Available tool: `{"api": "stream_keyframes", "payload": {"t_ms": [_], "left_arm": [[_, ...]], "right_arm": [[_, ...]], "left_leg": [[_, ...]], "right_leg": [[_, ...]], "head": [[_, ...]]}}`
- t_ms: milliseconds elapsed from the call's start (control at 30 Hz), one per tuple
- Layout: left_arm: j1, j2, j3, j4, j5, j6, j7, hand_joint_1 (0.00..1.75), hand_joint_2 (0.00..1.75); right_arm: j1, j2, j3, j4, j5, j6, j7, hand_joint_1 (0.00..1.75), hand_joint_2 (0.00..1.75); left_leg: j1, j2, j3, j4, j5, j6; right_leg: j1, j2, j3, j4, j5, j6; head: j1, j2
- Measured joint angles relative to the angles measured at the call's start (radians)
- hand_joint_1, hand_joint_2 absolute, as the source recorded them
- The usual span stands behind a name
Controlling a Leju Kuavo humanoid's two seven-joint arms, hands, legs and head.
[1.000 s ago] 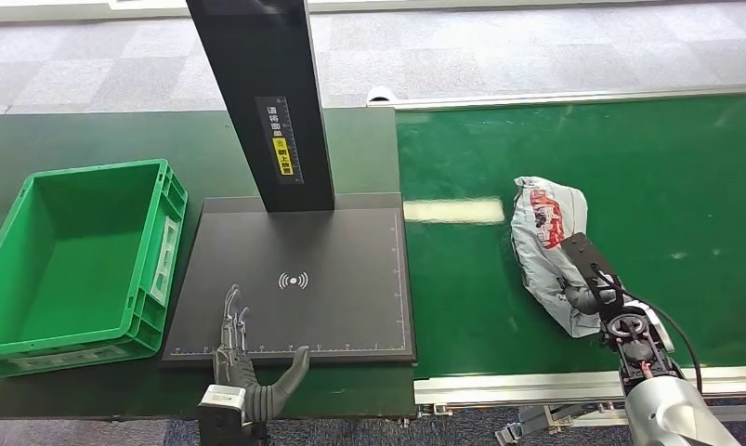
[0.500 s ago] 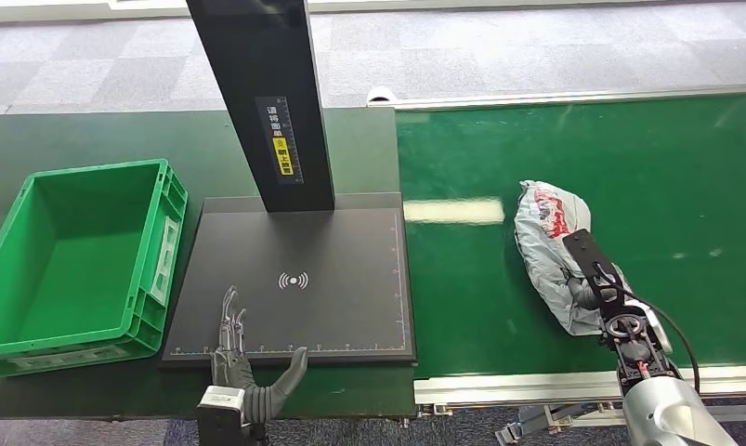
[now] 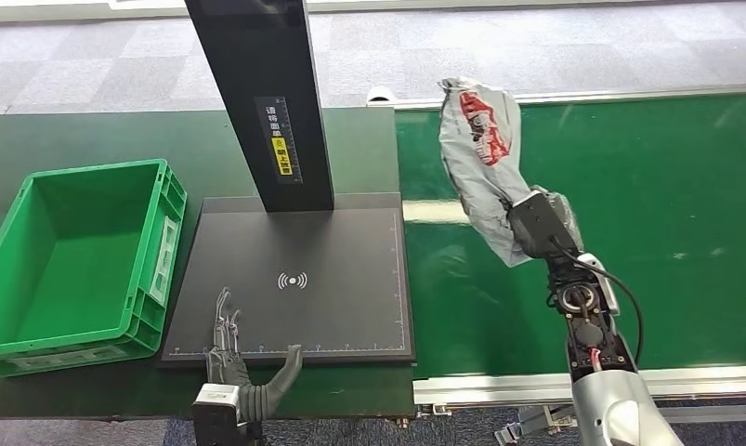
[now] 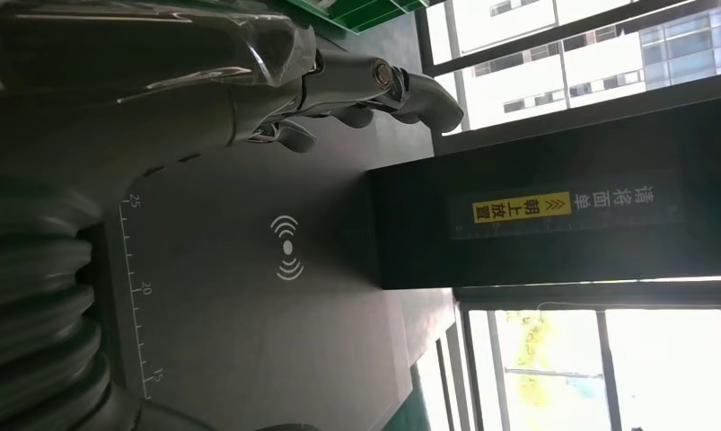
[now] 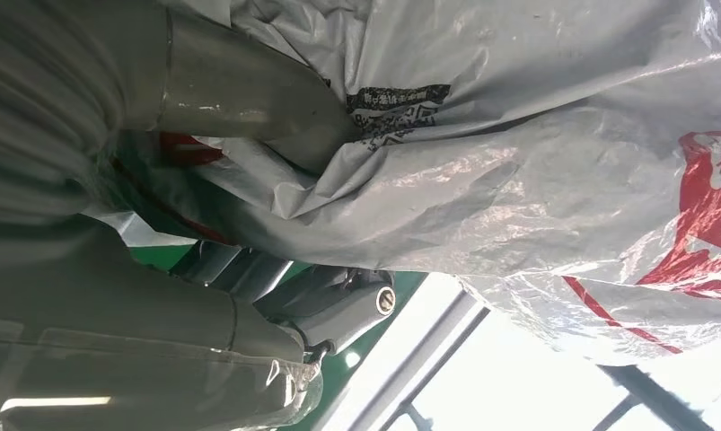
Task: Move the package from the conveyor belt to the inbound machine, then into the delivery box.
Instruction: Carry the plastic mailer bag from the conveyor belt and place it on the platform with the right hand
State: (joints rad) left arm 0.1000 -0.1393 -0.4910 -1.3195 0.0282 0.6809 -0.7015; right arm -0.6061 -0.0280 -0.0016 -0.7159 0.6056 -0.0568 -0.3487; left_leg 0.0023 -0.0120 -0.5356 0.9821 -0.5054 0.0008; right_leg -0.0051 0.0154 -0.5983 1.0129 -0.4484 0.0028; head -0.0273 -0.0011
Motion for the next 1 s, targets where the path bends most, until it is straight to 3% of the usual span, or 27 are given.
{"api": "stream_keyframes", "payload": {"t_ms": [267, 667, 867, 1000], "left_arm": [[-0.024, -0.007, -0.002, 0.017, 0.013, 0.0, 0.0, 0.0, 1.75], [-0.039, -0.01, -0.004, 0.035, 0.023, -0.002, 0.0, 0.0, 1.75], [-0.082, -0.028, -0.008, 0.067, 0.03, -0.003, 0.0, 0.0, 1.75], [-0.091, -0.032, -0.007, 0.081, 0.031, -0.003, 0.0, 0.0, 1.75]], "right_arm": [[0.075, 0.118, 0.161, -0.096, -0.027, 0.021, -0.031, 1.75, 1.75], [0.086, 0.152, 0.214, -0.116, -0.05, 0.054, -0.034, 1.75, 1.75], [0.094, 0.202, 0.31, -0.103, -0.087, 0.115, -0.03, 1.75, 1.75], [0.106, 0.224, 0.366, -0.087, -0.099, 0.128, -0.025, 1.64, 1.75]], "left_leg": [[0.0, 0.0, 0.0, 0.0, 0.0, 0.0], [-0.001, 0.0, 0.0, 0.0, 0.0, 0.0], [-0.001, 0.0, 0.0, 0.0, 0.0, 0.0], [-0.001, 0.0, 0.0, 0.0, 0.0, 0.0]], "right_leg": [[-0.001, 0.0, 0.0, 0.0, 0.0, 0.0], [-0.001, 0.0, 0.0, 0.0, 0.0, 0.0], [0.0, 0.0, 0.0, 0.0, 0.0, 0.0], [0.0, 0.0, 0.0, 0.0, 0.0, 0.0]], "head": [[0.0, 0.0], [0.0, 0.0], [0.0, 0.0], [0.0, 0.0]]}}
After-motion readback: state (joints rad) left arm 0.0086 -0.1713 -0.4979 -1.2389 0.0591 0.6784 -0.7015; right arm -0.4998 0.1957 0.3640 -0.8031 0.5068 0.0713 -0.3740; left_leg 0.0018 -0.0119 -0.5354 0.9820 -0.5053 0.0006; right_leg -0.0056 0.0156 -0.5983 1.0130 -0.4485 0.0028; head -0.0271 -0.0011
